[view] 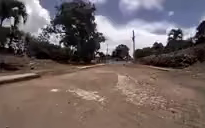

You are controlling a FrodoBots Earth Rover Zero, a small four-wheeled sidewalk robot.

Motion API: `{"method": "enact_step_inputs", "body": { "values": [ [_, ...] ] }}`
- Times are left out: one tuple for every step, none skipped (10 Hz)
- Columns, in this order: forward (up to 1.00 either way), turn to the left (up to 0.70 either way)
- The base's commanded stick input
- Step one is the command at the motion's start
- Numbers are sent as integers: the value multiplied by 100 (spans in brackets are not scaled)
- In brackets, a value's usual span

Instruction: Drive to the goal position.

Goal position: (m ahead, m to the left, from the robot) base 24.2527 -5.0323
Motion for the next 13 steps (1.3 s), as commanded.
{"method": "enact_step_inputs", "body": {
  "values": [
    [100,0],
    [100,0],
    [100,0],
    [100,0],
    [100,0],
    [100,0],
    [100,0],
    [100,0],
    [100,0],
    [100,0],
    [100,0],
    [100,0],
    [100,0]
  ]
}}
